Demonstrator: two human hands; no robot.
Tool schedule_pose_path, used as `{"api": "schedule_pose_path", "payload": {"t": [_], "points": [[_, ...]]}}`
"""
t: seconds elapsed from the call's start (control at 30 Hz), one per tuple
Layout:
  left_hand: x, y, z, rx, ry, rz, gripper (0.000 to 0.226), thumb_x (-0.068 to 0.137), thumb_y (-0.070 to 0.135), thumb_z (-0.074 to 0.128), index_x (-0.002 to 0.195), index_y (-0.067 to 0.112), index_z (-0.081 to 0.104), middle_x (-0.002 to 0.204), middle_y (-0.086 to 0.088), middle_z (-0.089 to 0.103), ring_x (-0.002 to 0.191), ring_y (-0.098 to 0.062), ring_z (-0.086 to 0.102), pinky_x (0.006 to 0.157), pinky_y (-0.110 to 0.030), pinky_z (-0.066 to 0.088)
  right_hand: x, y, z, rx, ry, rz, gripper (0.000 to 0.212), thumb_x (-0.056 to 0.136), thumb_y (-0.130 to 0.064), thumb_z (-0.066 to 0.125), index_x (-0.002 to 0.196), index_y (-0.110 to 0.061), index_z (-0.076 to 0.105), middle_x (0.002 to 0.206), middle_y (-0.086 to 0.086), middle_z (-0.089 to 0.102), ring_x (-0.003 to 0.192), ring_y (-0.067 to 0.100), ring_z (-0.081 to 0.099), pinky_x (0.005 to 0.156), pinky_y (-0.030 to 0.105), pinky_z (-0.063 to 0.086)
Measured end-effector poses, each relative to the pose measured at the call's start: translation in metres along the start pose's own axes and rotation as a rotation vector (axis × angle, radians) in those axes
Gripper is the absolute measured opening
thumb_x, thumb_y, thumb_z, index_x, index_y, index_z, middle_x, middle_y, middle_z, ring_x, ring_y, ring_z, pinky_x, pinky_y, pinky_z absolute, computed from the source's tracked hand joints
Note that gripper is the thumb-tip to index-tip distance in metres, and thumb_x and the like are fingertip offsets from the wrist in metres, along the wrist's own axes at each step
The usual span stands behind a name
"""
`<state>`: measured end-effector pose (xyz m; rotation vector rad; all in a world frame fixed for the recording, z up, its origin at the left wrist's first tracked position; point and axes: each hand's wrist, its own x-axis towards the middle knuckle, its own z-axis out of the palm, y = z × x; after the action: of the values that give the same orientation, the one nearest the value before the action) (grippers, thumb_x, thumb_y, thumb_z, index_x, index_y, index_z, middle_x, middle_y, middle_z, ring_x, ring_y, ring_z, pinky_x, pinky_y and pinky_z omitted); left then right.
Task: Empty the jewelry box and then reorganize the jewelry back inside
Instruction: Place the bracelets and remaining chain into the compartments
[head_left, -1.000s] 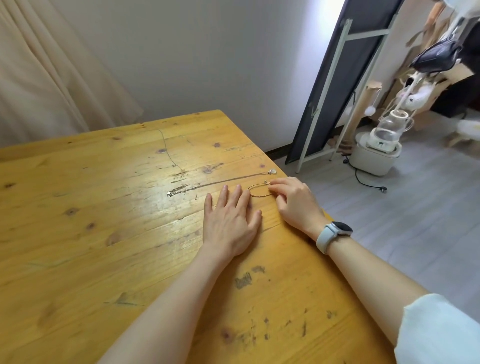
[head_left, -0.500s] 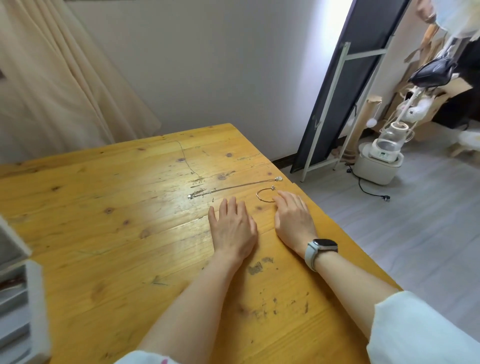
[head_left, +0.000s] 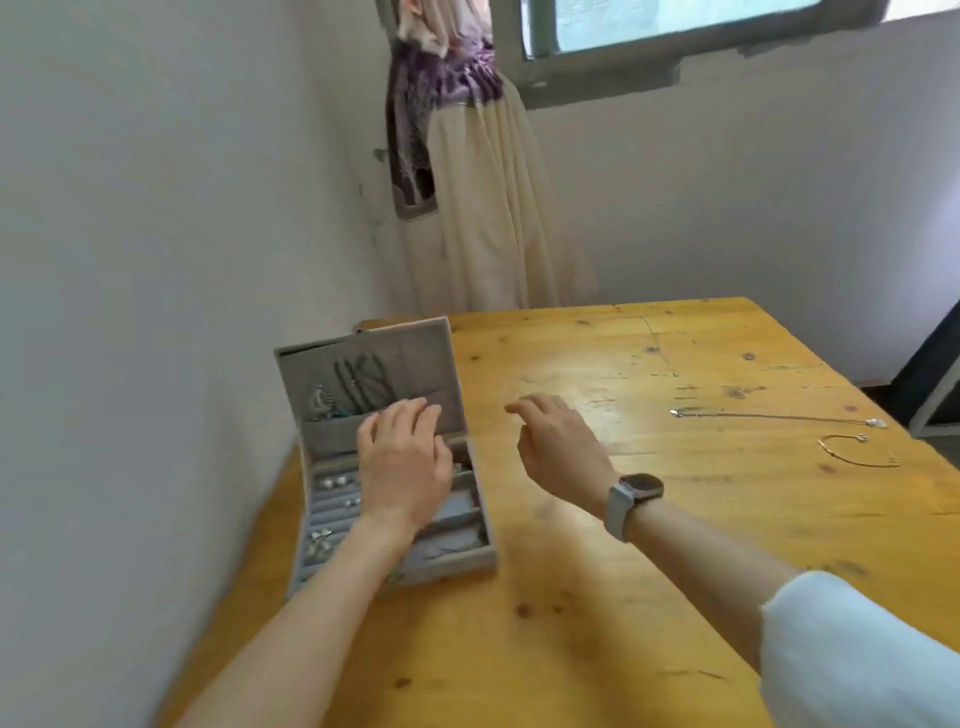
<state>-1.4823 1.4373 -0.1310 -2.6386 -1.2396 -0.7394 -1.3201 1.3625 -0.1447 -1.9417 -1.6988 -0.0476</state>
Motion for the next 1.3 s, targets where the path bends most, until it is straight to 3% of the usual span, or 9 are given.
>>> {"api": "schedule_pose_path", "payload": {"t": [0.13, 0.27, 0.33, 0.43, 0.57, 0.67, 0.97, 1.1, 1.3], "points": [[0.022, -0.08, -0.029, 0.107, 0.037, -0.141, 0.044, 0.076, 0.018, 0.051, 0.117, 0.006, 0.059, 0.122, -0.016, 0.058, 0.114, -0.033, 0.053, 0.093, -0.049, 0.039, 0.076, -0.057, 0.016, -0.063, 0.109, -0.102, 0.046, 0.083, -0.006, 0.043, 0.13, -0.006, 0.044, 0.137, 0.013, 0.045, 0.126, 0.031, 0.04, 0.097, 0.051, 0.039], [0.036, -0.127, -0.039, 0.131, -0.014, -0.243, 0.056, 0.09, 0.024, 0.046, 0.142, 0.014, 0.029, 0.149, -0.008, 0.027, 0.137, -0.026, 0.021, 0.109, -0.049, 0.02, 0.128, -0.078, 0.034, -0.206, -0.031, -0.03, 0.055, 0.095, -0.021, 0.031, 0.145, -0.014, 0.01, 0.154, 0.002, 0.009, 0.142, 0.021, 0.002, 0.112, 0.054, 0.003], [0.038, -0.137, -0.04, 0.123, -0.016, -0.238, 0.058, 0.093, 0.03, 0.039, 0.146, 0.019, 0.016, 0.154, -0.004, 0.013, 0.141, -0.023, 0.008, 0.112, -0.046, 0.014, 0.137, -0.081, 0.038, -0.22, -0.035, 0.008, 0.051, 0.095, -0.022, 0.032, 0.143, -0.013, 0.016, 0.15, 0.005, 0.022, 0.14, 0.025, 0.011, 0.11, 0.056, 0.006], [0.036, -0.139, -0.042, 0.049, -0.009, -0.22, 0.055, 0.097, 0.034, 0.031, 0.146, 0.023, 0.011, 0.155, 0.0, 0.006, 0.142, -0.02, 0.001, 0.114, -0.046, 0.008, 0.13, -0.083, 0.036, -0.216, 0.191, -0.074, 0.033, 0.091, -0.021, 0.043, 0.123, -0.015, 0.051, 0.122, 0.011, 0.053, 0.117, 0.034, 0.044, 0.099, 0.05, 0.029], [0.016, -0.13, -0.043, -0.057, 0.116, -0.15, 0.048, 0.097, 0.038, 0.023, 0.143, 0.025, 0.027, 0.149, -0.004, 0.029, 0.139, -0.024, 0.019, 0.111, -0.049, 0.009, 0.095, -0.083, 0.022, -0.145, 0.412, -0.198, 0.019, 0.086, -0.023, 0.047, 0.097, -0.02, 0.062, 0.096, 0.004, 0.06, 0.094, 0.026, 0.049, 0.08, 0.037, 0.027], [-0.017, -0.123, -0.044, -0.128, 0.269, -0.072, 0.043, 0.093, 0.035, 0.031, 0.127, 0.018, 0.053, 0.117, -0.005, 0.057, 0.113, -0.022, 0.051, 0.106, -0.046, 0.02, 0.054, -0.082, 0.016, -0.131, 0.389, -0.289, 0.023, 0.086, -0.027, 0.043, 0.099, -0.02, 0.062, 0.096, 0.001, 0.059, 0.092, 0.019, 0.042, 0.077, 0.033, 0.025], [-0.126, -0.12, -0.014, -0.073, 0.204, 0.077, 0.026, 0.084, 0.027, 0.053, 0.105, 0.015, 0.062, 0.098, -0.004, 0.061, 0.095, -0.019, 0.053, 0.094, -0.044, 0.039, -0.053, -0.074, 0.057, -0.079, 0.178, -0.334, 0.019, 0.084, -0.021, 0.044, 0.098, -0.022, 0.058, 0.093, 0.0, 0.056, 0.087, 0.017, 0.041, 0.074, 0.03, 0.025], [-0.148, -0.112, -0.003, -0.075, 0.084, 0.002, 0.028, 0.086, 0.018, 0.049, 0.113, 0.014, 0.055, 0.109, -0.007, 0.057, 0.108, -0.022, 0.051, 0.093, -0.046, 0.042, -0.071, -0.083, 0.074, -0.12, 0.094, -0.382, 0.032, 0.083, -0.017, 0.041, 0.113, -0.023, 0.052, 0.103, 0.001, 0.057, 0.096, 0.019, 0.044, 0.079, 0.033, 0.029], [-0.156, -0.092, -0.006, -0.046, -0.046, -0.206, 0.056, 0.086, 0.036, 0.035, 0.137, 0.013, 0.031, 0.141, -0.011, 0.04, 0.134, -0.025, 0.03, 0.104, -0.055, 0.031, -0.078, -0.079, 0.077, -0.177, 0.08, -0.496, 0.036, 0.082, -0.019, 0.05, 0.117, -0.022, 0.059, 0.121, 0.008, 0.054, 0.114, 0.027, 0.044, 0.095, 0.042, 0.032]]}}
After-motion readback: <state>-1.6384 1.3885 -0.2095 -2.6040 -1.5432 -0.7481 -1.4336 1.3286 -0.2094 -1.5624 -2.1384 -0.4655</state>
